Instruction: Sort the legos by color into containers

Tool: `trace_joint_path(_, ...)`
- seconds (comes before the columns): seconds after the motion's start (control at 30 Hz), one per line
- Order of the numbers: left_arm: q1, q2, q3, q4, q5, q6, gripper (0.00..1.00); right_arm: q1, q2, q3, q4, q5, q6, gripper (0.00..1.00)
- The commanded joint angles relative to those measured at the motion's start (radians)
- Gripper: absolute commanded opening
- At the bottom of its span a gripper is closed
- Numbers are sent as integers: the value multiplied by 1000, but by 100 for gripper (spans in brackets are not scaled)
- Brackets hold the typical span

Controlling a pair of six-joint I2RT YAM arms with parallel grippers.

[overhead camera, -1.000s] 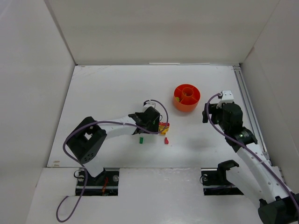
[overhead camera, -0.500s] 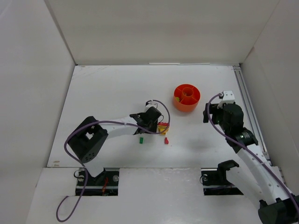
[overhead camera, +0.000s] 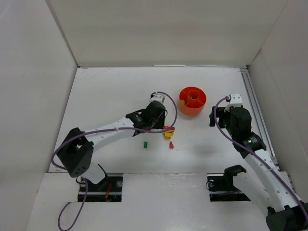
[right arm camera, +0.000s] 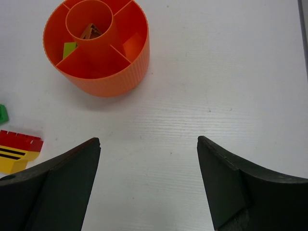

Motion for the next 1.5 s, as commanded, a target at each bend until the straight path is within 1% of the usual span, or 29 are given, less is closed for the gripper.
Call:
trace_joint_path(0.0,-4,13,141,13,-13,64,33,2,-13,-4,41,-5,-3,87)
trace_joint_path(0.07,-4,58,214,13,-13,105,33,2,-13,-4,50,-5,-3,87)
trace_joint_path(0.1,-4,108,292,13,-27,115,33,2,-13,-4,50,-5,-3,87)
trace_joint_path(0.17,8,163,385,-26,-27,115,33,2,-13,-4,50,-5,-3,87)
trace_joint_path(0.2,9,209,459,-27,-27,115,33,2,-13,-4,50,6,-3,87)
trace_joint_path(0.3,27,265,538,-37,-4,115,33,2,-13,-4,60,17,-3,87)
trace_joint_path(0.33,41,297,581,-37,13,115,33,2,-13,-4,60,17,-3,87)
trace_joint_path(0.4,53,329,618,-27,62,115,33,2,-13,-4,60,17,-3,87)
trace_joint_path(0.67,72,473,816,-46,108,115,37,2,18,-4,60,17,-3,87)
trace_joint_path(0.77,72,506,859,-56,118,115,37,2,28,5,50,17,-3,87)
trace_joint_path(0.8,72,524,883,-66,118,106,38,2,29,5,50,17,-3,87)
trace_joint_path(0.9,82,546,906,-66,156,106,38,2,29,5,40,37,-3,87)
trace_joint_path(1.07,82,569,907,-66,190,96,38,2,29,5,40,37,-3,87)
trace_joint_path(1.37,91,609,927,-77,200,78,38,2,29,5,40,37,-3,87)
trace_joint_path(1.43,91,609,927,-77,200,78,39,2,29,5,40,37,-3,87)
trace_joint_path(1.47,91,609,927,-77,200,78,43,2,29,5,40,37,-3,87)
